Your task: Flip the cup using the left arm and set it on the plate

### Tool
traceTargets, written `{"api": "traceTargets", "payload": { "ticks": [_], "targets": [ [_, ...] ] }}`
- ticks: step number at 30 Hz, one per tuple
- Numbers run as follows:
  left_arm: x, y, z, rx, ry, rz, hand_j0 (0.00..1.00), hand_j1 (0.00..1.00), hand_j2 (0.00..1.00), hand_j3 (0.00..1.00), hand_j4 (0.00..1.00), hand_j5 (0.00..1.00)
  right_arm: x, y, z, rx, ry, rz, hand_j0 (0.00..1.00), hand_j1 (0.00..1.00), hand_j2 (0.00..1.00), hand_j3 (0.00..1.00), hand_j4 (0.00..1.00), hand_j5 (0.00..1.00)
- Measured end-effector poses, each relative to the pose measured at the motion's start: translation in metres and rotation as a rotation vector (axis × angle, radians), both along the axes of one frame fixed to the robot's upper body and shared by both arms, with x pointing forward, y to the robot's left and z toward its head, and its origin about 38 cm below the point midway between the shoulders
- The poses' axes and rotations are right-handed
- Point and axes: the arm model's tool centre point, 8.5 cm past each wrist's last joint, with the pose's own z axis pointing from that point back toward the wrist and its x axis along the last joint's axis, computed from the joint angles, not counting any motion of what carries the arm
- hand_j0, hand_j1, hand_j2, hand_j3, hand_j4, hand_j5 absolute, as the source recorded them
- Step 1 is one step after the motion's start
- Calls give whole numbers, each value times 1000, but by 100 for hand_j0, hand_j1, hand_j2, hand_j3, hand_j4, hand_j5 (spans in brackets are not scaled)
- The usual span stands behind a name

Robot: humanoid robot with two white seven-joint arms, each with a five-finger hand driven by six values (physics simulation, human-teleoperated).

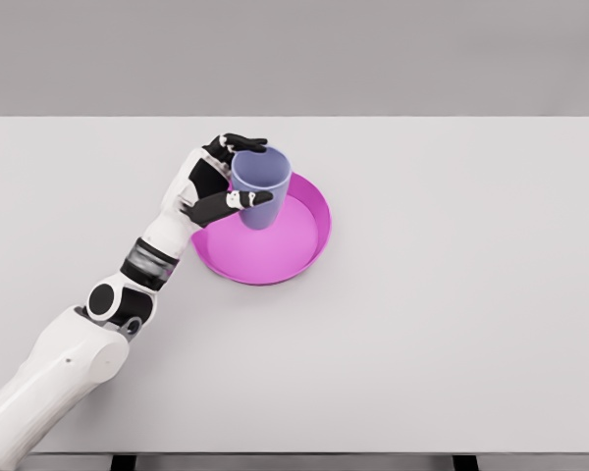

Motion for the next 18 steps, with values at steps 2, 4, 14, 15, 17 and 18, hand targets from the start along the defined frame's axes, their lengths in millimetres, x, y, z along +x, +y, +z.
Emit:
{"api": "traceTargets", "payload": {
  "ticks": [2, 4, 14, 15, 17, 18],
  "targets": [
    [-1, -5, -3, -2, 1, -8, 49, 49, 49, 49, 49, 49, 0, 0, 0, 0, 0, 0, 100, 100, 100, 100, 100, 100],
    [-2, -10, -8, -2, 10, -14, 49, 49, 49, 49, 49, 49, 0, 0, 0, 0, 0, 0, 100, 100, 100, 100, 100, 100],
    [-1, -13, -19, 14, 34, -11, 49, 49, 49, 49, 49, 49, 0, 0, 0, 0, 0, 0, 100, 100, 100, 100, 100, 100],
    [-1, -12, -19, 16, 34, -9, 49, 49, 49, 49, 49, 49, 0, 0, 0, 0, 0, 0, 100, 100, 100, 100, 100, 100],
    [0, -11, -18, 15, 32, -5, 49, 49, 49, 49, 49, 49, 0, 0, 0, 0, 0, 0, 100, 100, 100, 100, 100, 100],
    [1, -11, -18, 14, 33, -2, 49, 49, 49, 49, 49, 49, -1, 0, 0, 0, 2, 0, 100, 100, 100, 100, 100, 100]
  ]
}}
